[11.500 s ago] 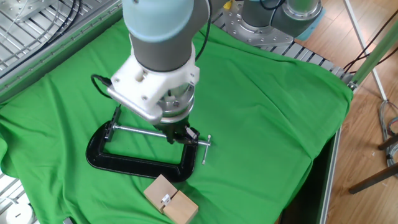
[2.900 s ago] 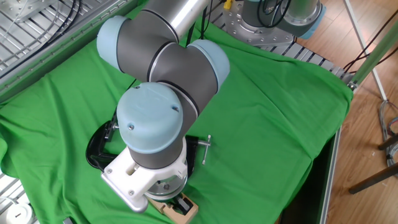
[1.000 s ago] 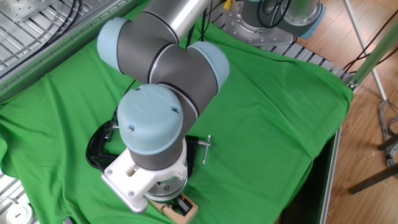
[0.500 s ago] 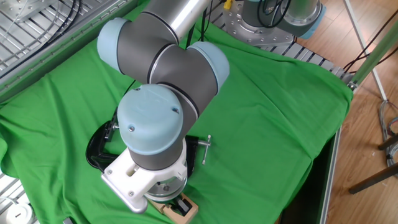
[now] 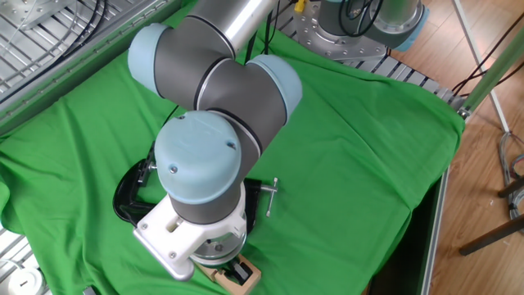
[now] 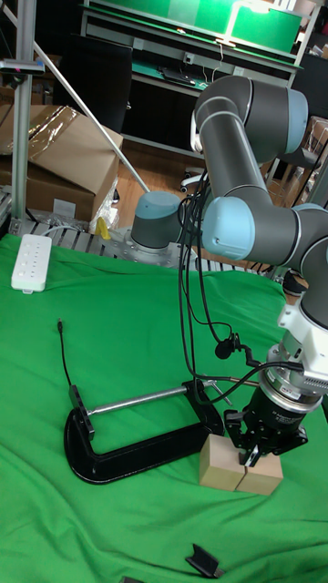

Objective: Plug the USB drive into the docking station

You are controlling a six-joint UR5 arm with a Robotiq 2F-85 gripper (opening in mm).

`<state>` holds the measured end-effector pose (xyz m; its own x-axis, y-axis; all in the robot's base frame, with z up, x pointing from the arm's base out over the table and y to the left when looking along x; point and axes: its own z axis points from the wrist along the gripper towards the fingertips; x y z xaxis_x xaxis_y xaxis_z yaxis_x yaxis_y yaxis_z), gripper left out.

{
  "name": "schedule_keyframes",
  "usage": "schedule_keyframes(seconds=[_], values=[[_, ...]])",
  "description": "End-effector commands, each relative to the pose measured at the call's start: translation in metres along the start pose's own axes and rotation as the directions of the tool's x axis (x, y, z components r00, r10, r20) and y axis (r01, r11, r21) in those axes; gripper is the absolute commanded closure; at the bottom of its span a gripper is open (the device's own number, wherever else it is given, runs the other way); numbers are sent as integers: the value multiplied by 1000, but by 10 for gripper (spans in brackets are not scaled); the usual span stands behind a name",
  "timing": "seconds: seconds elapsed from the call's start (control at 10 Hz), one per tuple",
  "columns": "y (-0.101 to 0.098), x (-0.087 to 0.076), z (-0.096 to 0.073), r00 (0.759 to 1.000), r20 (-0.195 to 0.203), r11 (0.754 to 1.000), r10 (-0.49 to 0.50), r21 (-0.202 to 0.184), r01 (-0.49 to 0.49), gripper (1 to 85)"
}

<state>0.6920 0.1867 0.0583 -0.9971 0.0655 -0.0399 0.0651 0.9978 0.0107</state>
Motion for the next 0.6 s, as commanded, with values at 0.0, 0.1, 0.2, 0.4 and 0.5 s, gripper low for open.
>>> schedule_keyframes(seconds=[0.0, 0.1, 0.2, 0.4, 0.5], values=[[1, 1, -1, 1000, -6, 1000, 8, -8, -8, 730], [0, 1, -1, 1000, -7, 1000, 9, -5, -9, 767], [-1, 2, -1, 1000, -8, 1000, 10, 2, -10, 790], [-1, 2, -2, 1000, -8, 1000, 12, 3, -12, 810], [1, 1, -5, 1000, -8, 1000, 13, 2, -13, 810]])
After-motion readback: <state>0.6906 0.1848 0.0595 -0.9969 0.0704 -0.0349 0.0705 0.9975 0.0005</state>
